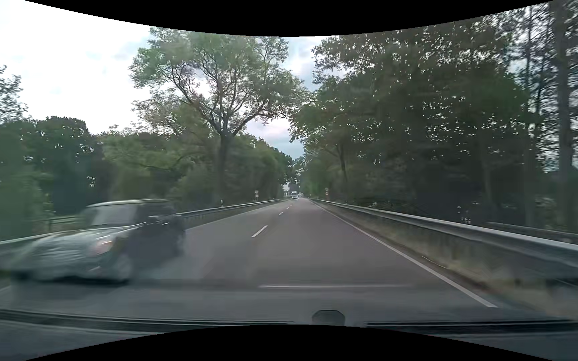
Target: Follow the waypoints while adhering to traffic rules and regulations
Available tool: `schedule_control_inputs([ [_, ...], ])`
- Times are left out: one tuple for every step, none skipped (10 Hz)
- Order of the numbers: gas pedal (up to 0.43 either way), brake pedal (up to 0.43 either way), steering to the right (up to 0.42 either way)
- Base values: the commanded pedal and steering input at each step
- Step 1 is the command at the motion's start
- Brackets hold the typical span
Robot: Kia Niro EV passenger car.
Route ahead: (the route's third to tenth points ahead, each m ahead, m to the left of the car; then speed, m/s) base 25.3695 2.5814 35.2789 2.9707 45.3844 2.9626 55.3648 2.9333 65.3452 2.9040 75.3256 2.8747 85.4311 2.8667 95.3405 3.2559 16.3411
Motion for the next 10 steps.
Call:
schedule_control_inputs([
  [0.157, 0.0, -0.003],
  [0.157, 0.0, -0.003],
  [0.169, 0.0, -0.003],
  [0.169, 0.0, -0.003],
  [0.169, 0.0, -0.004],
  [0.169, 0.0, -0.004],
  [0.169, 0.0, -0.004],
  [0.169, 0.0, -0.004],
  [0.169, 0.0, -0.004],
  [0.169, 0.0, -0.004],
])
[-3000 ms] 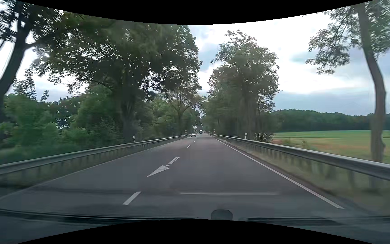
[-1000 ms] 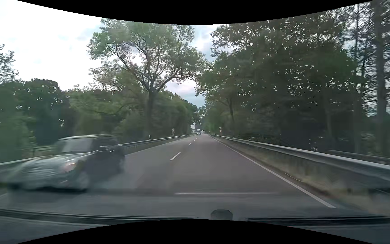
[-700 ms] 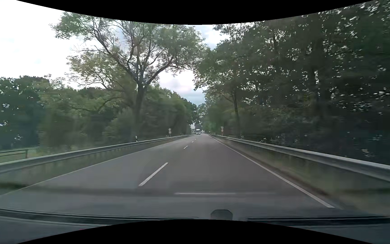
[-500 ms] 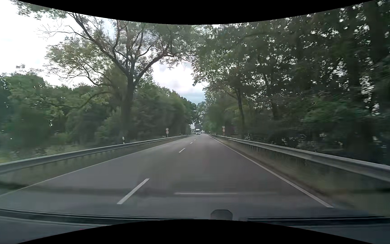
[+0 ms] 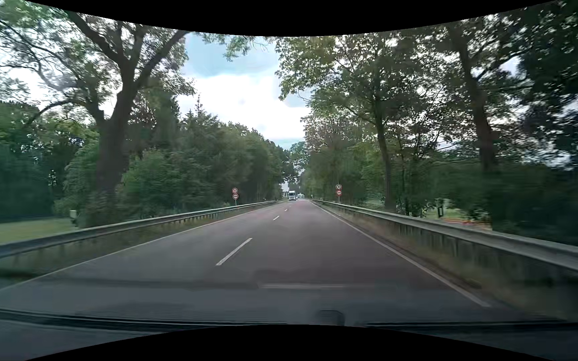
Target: Follow the waypoints while adhering to traffic rules and regulations
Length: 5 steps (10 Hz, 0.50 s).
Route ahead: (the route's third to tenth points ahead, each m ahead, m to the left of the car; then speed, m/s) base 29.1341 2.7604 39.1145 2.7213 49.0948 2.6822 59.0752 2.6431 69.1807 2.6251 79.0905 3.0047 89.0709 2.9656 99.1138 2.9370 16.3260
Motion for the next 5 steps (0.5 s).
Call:
schedule_control_inputs([
  [0.169, 0.0, -0.004],
  [0.169, 0.0, -0.004],
  [0.169, 0.0, -0.004],
  [0.169, 0.0, -0.004],
  [0.169, 0.0, -0.004],
])
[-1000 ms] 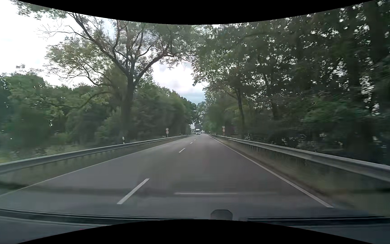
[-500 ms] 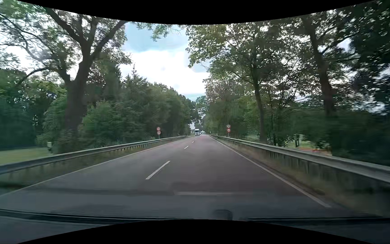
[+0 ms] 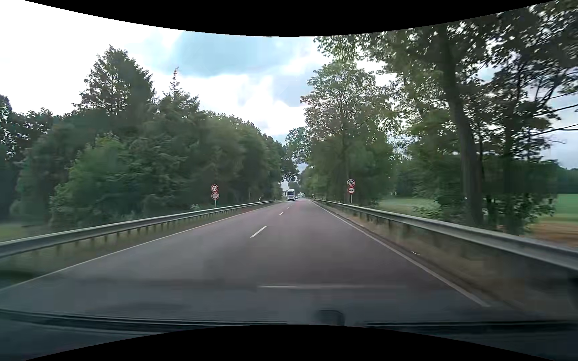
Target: Follow the waypoints while adhering to traffic rules and regulations
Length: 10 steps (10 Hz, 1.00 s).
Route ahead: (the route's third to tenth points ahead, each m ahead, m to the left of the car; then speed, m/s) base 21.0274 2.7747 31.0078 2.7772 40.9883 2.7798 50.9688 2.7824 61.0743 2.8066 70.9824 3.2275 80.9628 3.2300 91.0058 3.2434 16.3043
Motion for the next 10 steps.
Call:
schedule_control_inputs([
  [0.169, 0.0, -0.004],
  [0.169, 0.0, -0.004],
  [0.169, 0.0, -0.004],
  [0.169, 0.0, -0.004],
  [0.169, 0.0, -0.004],
  [0.177, 0.0, -0.004],
  [0.177, 0.0, -0.004],
  [0.177, 0.0, -0.004],
  [0.177, 0.0, -0.004],
  [0.177, 0.0, -0.004],
])
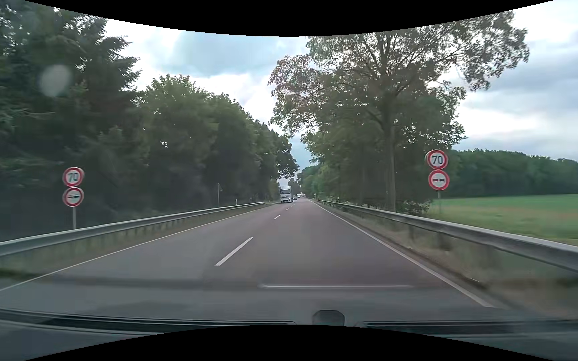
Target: Follow the waypoints while adhering to traffic rules and regulations
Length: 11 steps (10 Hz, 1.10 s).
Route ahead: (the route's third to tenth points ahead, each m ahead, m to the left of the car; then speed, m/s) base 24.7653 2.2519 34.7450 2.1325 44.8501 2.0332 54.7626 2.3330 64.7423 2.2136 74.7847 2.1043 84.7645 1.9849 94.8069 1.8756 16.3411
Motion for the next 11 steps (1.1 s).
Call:
schedule_control_inputs([
  [0.177, 0.0, -0.004],
  [0.177, 0.0, -0.004],
  [0.177, 0.0, -0.004],
  [0.177, 0.0, -0.004],
  [0.177, 0.0, -0.004],
  [0.189, 0.0, -0.004],
  [0.209, 0.0, -0.004],
  [0.209, 0.0, -0.004],
  [0.209, 0.0, -0.004],
  [0.209, 0.0, -0.003],
  [0.209, 0.0, -0.003],
])
